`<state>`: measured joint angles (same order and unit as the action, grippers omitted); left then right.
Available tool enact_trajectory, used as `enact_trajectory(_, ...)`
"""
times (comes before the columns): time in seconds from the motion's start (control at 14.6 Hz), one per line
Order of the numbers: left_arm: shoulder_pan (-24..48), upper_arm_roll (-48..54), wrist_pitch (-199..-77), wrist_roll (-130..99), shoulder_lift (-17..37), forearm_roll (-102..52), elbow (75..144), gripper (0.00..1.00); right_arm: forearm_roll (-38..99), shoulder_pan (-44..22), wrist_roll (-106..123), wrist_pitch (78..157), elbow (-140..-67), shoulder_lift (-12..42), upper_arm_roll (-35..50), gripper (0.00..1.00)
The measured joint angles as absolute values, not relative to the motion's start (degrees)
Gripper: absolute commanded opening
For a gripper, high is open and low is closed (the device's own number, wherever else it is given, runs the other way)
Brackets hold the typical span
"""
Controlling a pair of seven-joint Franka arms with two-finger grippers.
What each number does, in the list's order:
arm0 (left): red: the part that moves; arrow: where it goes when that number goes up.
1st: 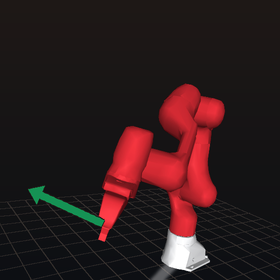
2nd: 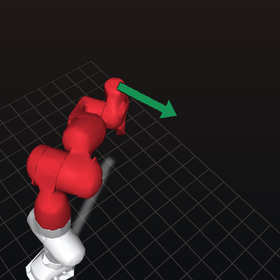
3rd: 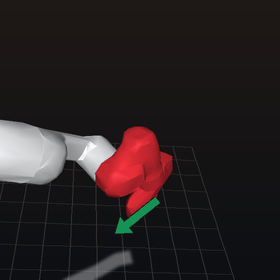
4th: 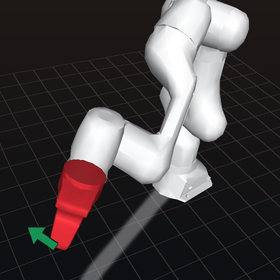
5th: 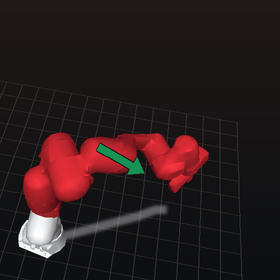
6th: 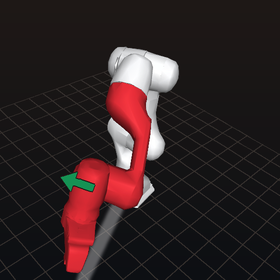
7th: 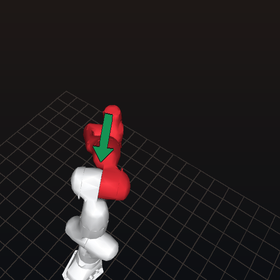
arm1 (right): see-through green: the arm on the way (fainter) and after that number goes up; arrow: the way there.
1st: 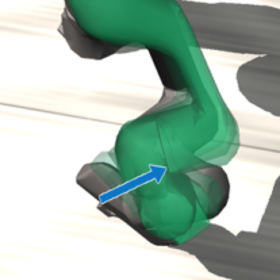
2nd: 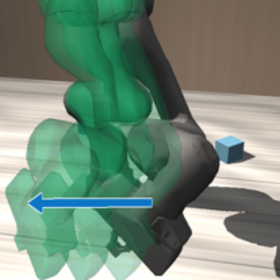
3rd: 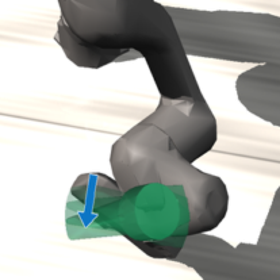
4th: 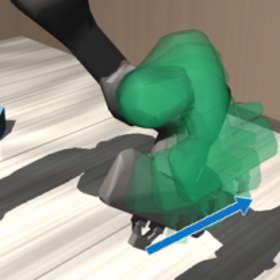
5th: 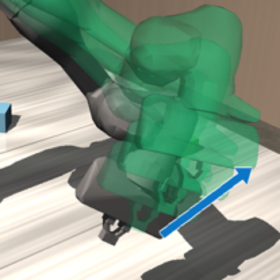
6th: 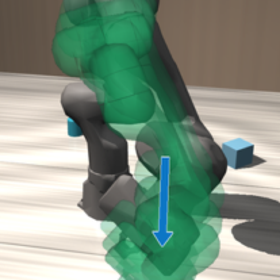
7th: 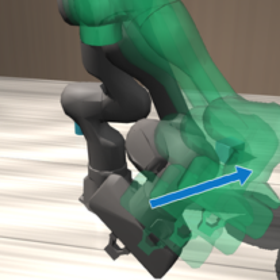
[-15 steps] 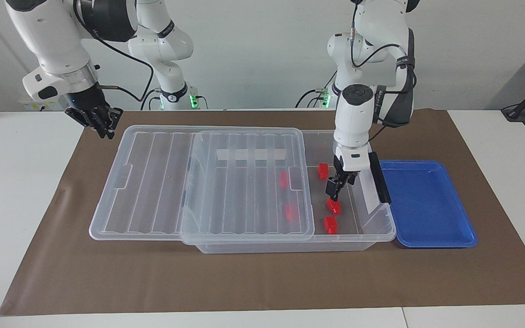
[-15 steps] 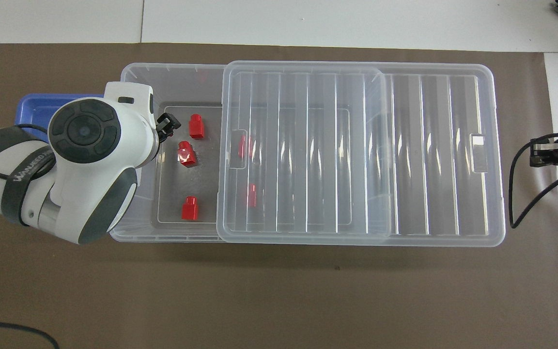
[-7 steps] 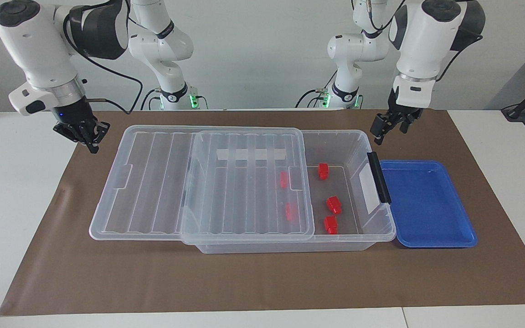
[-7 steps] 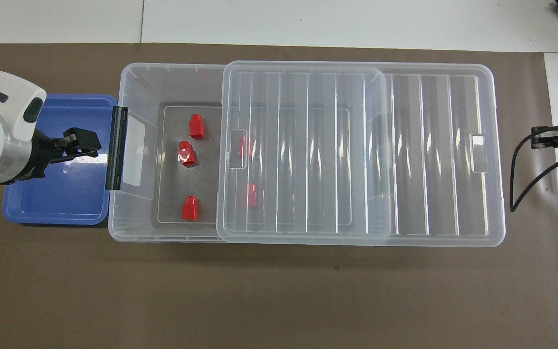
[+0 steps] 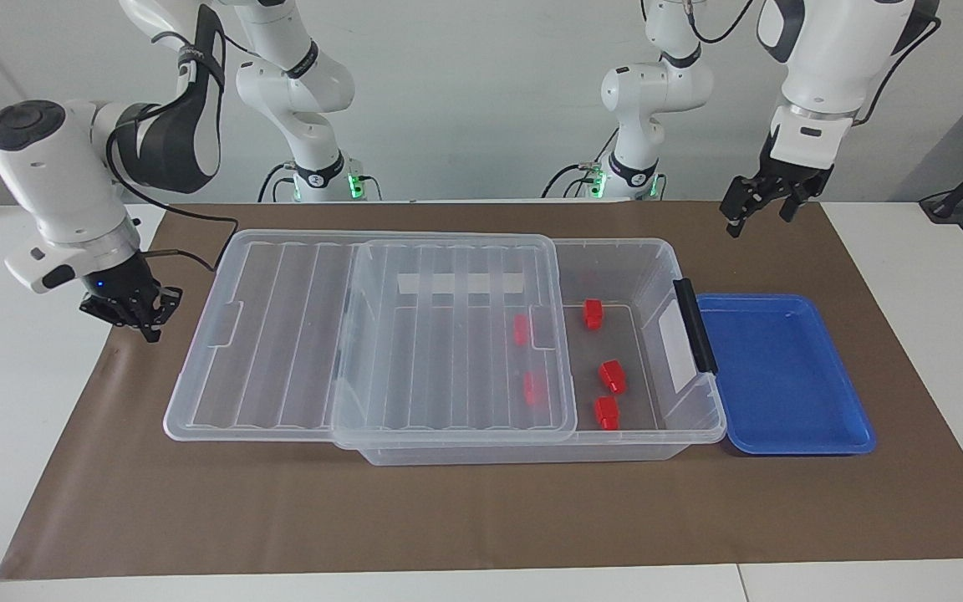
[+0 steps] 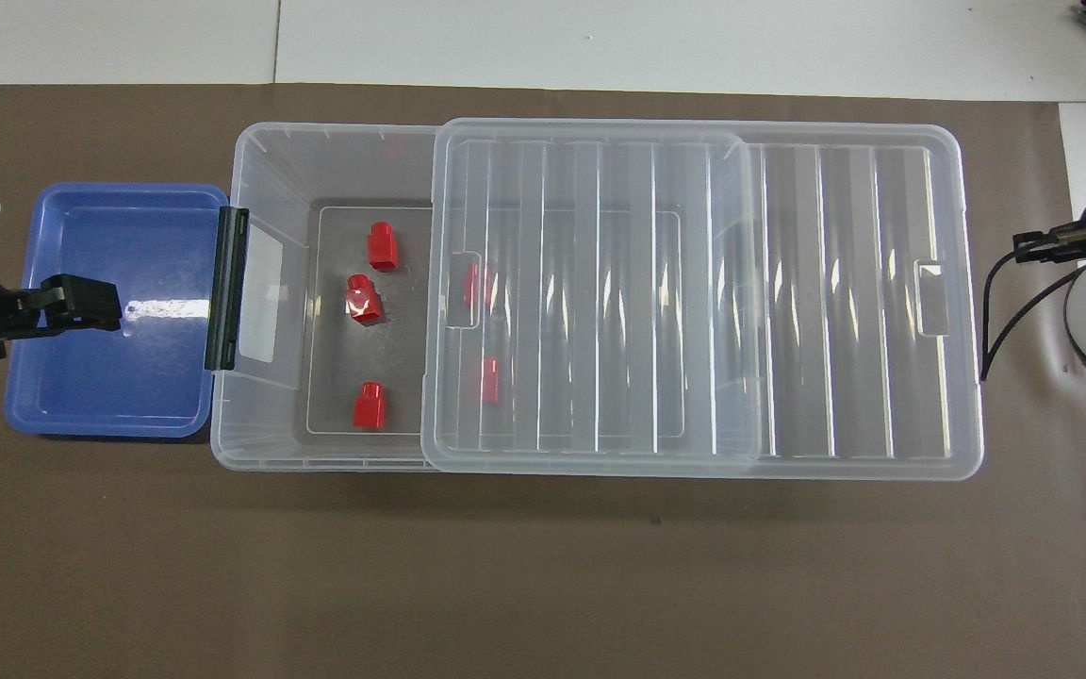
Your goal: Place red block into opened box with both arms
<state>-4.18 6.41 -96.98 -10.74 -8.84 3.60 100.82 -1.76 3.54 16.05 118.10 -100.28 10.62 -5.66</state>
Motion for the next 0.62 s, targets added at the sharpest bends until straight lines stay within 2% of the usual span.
enact_trajectory(0.21,-7.1,5.6,-96.9,-6.2,-8.9,3.5,100.3,1.0,1.3,3.5,17.8,118.8,-101.8,10.9,-5.7,0.0)
enact_trajectory(0.62,-7.2,4.8,-97.0,-6.1,-8.9,3.5,99.2,1.0,5.8,2.9,17.9,118.8,-102.1,10.9,-5.1,0.0)
